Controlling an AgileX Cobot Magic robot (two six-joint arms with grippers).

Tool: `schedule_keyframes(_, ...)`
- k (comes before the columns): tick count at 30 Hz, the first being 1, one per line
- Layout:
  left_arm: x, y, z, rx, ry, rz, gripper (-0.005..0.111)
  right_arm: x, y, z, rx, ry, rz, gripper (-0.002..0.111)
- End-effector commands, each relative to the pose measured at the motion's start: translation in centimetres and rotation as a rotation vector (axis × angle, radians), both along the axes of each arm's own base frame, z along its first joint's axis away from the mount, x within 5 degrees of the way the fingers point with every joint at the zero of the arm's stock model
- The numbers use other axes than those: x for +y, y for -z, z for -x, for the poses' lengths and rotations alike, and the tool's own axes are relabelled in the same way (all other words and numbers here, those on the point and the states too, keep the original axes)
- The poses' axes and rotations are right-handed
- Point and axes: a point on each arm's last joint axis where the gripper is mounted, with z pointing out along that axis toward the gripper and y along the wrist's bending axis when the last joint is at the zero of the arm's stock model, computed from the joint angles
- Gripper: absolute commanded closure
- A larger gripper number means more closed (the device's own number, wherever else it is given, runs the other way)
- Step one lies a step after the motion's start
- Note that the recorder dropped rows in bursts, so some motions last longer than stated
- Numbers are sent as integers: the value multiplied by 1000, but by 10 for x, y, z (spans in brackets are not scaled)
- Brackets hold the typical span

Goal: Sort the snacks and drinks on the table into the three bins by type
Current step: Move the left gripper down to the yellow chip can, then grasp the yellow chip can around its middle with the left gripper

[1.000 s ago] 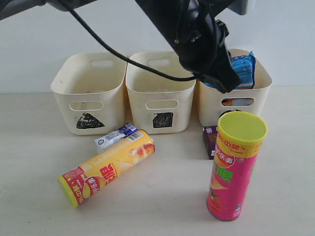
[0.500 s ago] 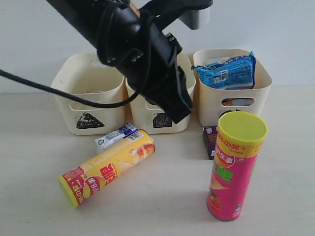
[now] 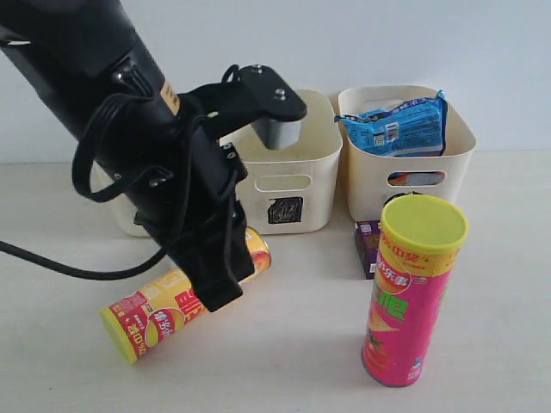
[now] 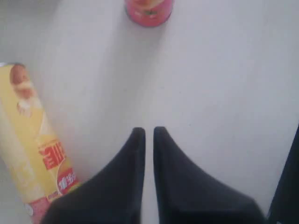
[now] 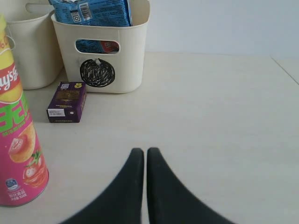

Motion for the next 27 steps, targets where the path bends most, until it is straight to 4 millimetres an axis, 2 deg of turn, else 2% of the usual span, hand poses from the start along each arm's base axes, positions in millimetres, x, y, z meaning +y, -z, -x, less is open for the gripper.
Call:
schedule_keyframes(1,18,3,-9,26,-131,-49,102,0,1,0,-9,8,0,108)
schedule_keyframes(7,48,16,-30,73,-324,-53,102,0,1,0,-9,8,0,108)
schedule_keyframes(9,56,25,-33,72,-329,-86,96,0,1,0,-9,8,0,108)
schedule_keyframes(13,68,40,-38,62,-335,-174,64,0,1,0,-9,8,0,108)
schedule_keyframes(17,67,50,-47,26,-329,-201,21,0,1,0,-9,8,0,108)
schedule_keyframes(19,64,54,-52,2,-335,-187,9,0,1,0,-9,8,0,108)
schedule_keyframes(23,64,65,-67,-43,-431,-162,8,0,1,0,-9,8,0,108)
schedule_keyframes(27,67,84,-77,-9,-421,-204,8,0,1,0,-9,8,0,108)
